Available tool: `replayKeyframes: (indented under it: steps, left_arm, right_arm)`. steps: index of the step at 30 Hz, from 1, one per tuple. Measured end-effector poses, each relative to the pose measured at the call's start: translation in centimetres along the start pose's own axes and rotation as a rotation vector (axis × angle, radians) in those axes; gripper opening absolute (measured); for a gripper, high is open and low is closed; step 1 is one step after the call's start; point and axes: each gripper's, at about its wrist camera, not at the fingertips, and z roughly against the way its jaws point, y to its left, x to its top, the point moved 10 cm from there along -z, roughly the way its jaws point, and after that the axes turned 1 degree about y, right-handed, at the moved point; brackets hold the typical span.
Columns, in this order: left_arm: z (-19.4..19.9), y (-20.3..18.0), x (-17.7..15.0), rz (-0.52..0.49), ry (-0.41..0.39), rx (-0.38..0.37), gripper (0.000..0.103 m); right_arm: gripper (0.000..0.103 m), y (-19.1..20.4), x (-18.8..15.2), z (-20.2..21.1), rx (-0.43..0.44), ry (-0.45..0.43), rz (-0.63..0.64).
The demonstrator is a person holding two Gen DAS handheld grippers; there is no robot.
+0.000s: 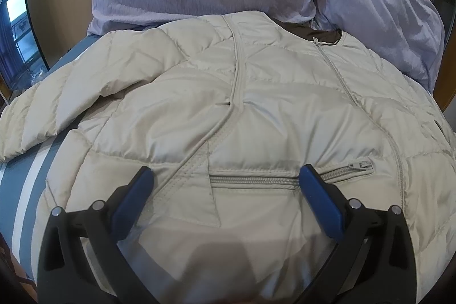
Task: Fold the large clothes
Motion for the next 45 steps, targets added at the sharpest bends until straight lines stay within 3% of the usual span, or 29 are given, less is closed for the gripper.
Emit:
replayKeyframes:
  steps: [4, 11, 17, 23, 34, 42, 45]
  left_arm:
    - [0.0, 0.0, 0.0, 0.006, 0.0, -0.008, 0.101]
    - [-0.1, 0.0, -0.1, 0.016, 0.001, -0.022, 0.101]
    - [-0.1, 0.0, -0.2, 0.025, 0.0, -0.033, 0.101]
    - [0.0, 0.0, -0.2, 0.032, -0.001, -0.043, 0.101]
    - [0.0, 0.1, -0.2, 0.045, -0.002, -0.063, 0.101]
    - [0.0, 0.2, -0.2, 0.053, -0.003, -0.073, 0.101]
    - [0.0, 0.2, -0.2, 0.054, -0.003, -0.075, 0.101]
  right_arm:
    - [0.02, 3.3, 1.4, 3.1, -0.002, -0.092, 0.09]
    - [0.02, 14.3, 1.0, 7.9, 0.135, -0.165, 0.271]
    - [0.019, 26.3, -3.8, 10.3, 0.267, -0.153, 0.478]
    - [0.019, 34.6, -10.7, 9.6, 0.329, -0.068, 0.622]
    - [0.019, 44.0, -22.6, 13.4, 0.551, 0.092, 0.782]
    - [0.019, 46.8, -25.6, 15.5, 0.634, 0.132, 0.789]
    - [0.019, 47.3, -26.7, 14.7, 0.621, 0.152, 0.808]
